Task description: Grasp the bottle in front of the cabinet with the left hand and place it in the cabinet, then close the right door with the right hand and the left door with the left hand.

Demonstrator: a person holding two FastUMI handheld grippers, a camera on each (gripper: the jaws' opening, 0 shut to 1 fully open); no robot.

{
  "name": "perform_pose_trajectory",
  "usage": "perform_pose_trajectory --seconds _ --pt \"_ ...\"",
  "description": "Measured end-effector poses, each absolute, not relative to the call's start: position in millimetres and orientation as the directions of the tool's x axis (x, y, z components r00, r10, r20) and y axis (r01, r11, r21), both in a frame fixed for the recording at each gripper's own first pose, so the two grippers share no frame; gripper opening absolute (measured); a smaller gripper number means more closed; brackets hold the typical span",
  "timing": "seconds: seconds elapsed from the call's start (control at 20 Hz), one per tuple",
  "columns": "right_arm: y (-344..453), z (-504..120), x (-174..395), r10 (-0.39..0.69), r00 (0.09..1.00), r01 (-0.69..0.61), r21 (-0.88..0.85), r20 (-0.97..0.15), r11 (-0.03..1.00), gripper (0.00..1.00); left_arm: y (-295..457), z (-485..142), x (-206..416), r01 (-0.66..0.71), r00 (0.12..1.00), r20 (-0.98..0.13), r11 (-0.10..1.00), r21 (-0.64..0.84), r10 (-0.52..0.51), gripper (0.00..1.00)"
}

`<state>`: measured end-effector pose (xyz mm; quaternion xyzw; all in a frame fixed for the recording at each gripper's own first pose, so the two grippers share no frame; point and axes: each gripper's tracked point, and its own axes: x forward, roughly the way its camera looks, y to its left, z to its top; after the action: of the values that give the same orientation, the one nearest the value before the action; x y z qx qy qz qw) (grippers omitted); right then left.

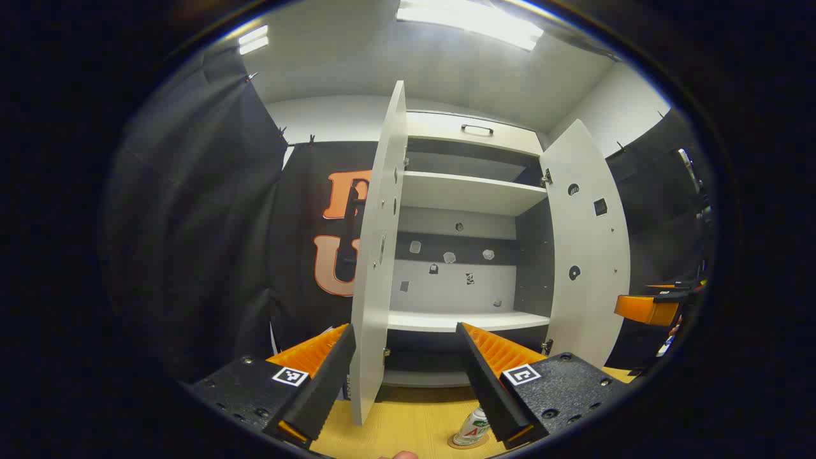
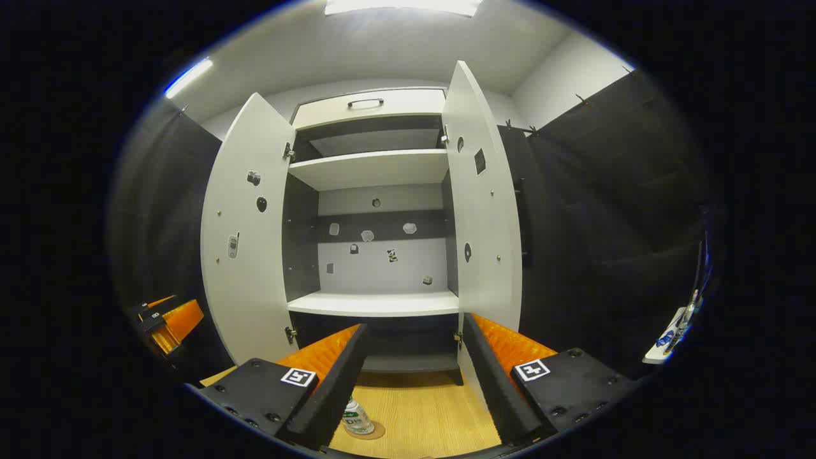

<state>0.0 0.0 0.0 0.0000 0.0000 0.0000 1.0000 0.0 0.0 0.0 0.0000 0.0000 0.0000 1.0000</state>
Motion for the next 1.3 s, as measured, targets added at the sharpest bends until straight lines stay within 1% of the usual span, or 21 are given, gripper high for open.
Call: perform_pose_trajectory --seconds 0.15,0.2,0.55,0.6,0.75,0.8,0.85,0.95,1.05,1.15,1.25,1.3 --pt "1 0 1 0.002 1.000 -0.002 0.001 -0.001 1.000 0.89 0 0 0 -0.002 1.000 -0.002 1.000 0.000 0.002 0.95" --pt "1 0 1 0.000 1.000 0.000 -0.001 0.001 1.000 0.97 0 0 0 -0.002 1.000 0.000 1.000 0.002 0.002 0.95" --pt "1 -2 -1 -0.003 1.000 0.003 0.000 -0.005 1.000 0.97 2 -2 0 -0.005 1.000 -0.010 1.000 -0.007 0.005 0.95" --pt "1 -2 -1 -0.004 1.000 0.004 -0.001 -0.005 1.000 0.89 2 -2 0 -0.009 1.000 -0.011 1.000 -0.008 0.009 0.95" --pt "1 -2 -1 -0.006 1.000 0.006 -0.005 -0.005 1.000 0.89 2 -2 1 -0.014 1.000 -0.012 1.000 -0.011 0.014 0.95" --pt "2 -2 -2 -0.006 1.000 0.006 -0.003 -0.004 1.000 0.89 3 -3 1 -0.016 1.000 -0.013 1.000 -0.012 0.016 0.93" --pt "2 -2 -2 -0.004 1.000 0.004 -0.003 -0.004 1.000 0.89 3 -2 1 -0.017 1.000 -0.014 1.000 -0.014 0.017 0.95" --pt "3 -1 -3 -0.003 1.000 0.003 -0.005 -0.002 1.000 0.89 2 -1 1 -0.012 1.000 -0.008 1.000 -0.019 0.012 0.95" --pt "2 -1 -3 -0.006 1.000 0.006 -0.008 -0.003 1.000 0.89 -1 0 1 0.011 1.000 0.000 1.000 -0.025 -0.011 0.95" --pt "1 -1 -4 -0.010 1.000 0.010 -0.011 -0.006 1.000 0.89 -13 -3 3 0.066 0.998 -0.001 0.997 -0.051 -0.066 0.96" --pt "-1 -1 -6 -0.015 1.000 0.015 -0.015 -0.008 1.000 0.89 -46 -21 19 0.127 0.992 -0.015 0.987 -0.094 -0.129 0.96" --pt "-2 -1 -8 -0.018 1.000 0.018 -0.017 -0.008 1.000 0.97 -58 -31 24 0.160 0.986 -0.020 0.981 -0.111 -0.163 0.96"
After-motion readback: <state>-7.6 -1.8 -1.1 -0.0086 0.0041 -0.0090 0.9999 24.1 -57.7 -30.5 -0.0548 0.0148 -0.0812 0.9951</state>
